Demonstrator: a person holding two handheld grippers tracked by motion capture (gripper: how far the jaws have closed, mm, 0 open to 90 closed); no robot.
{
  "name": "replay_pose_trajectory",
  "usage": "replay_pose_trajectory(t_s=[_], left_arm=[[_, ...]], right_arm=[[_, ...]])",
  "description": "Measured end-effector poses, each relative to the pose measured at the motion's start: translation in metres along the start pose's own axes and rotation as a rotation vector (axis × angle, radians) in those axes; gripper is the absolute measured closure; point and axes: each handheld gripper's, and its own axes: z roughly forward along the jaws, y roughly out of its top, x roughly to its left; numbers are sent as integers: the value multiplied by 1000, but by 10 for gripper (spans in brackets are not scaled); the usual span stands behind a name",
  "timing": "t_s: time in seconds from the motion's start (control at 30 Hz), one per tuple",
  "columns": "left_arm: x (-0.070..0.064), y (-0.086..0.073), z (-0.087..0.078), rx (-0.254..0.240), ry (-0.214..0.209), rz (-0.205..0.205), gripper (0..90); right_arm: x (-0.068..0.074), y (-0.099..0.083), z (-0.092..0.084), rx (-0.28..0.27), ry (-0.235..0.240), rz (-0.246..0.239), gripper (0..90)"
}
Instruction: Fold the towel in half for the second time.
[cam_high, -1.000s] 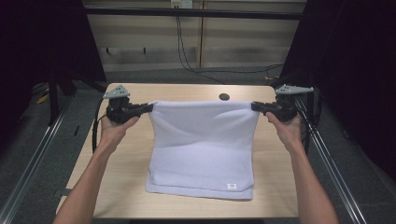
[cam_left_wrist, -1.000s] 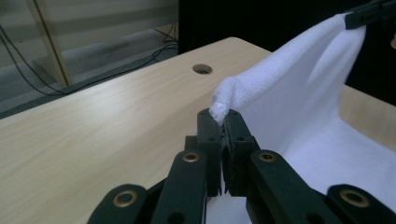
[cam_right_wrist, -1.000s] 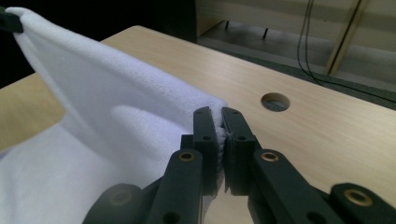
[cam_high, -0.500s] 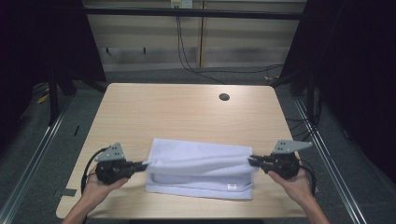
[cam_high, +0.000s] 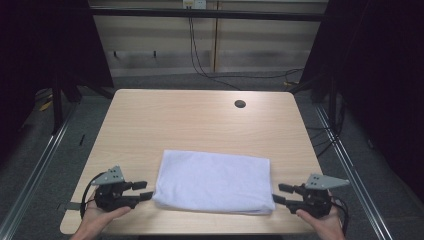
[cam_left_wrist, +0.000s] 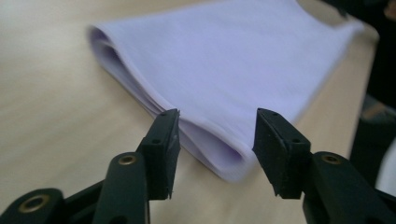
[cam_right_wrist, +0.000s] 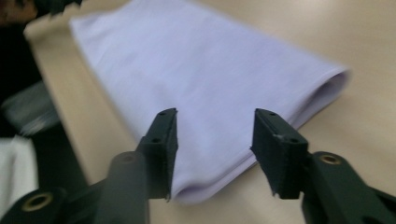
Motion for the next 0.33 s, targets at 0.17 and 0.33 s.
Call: replay_pose_trajectory(t_s=[0.17, 0.33], left_arm=[[15, 2, -2, -42, 105, -8, 445], [22, -8, -1, -34, 109, -46, 385]], right_arm=[[-20, -2, -2, -104, -87, 72, 395], [-21, -4, -4, -100, -108, 82, 355]])
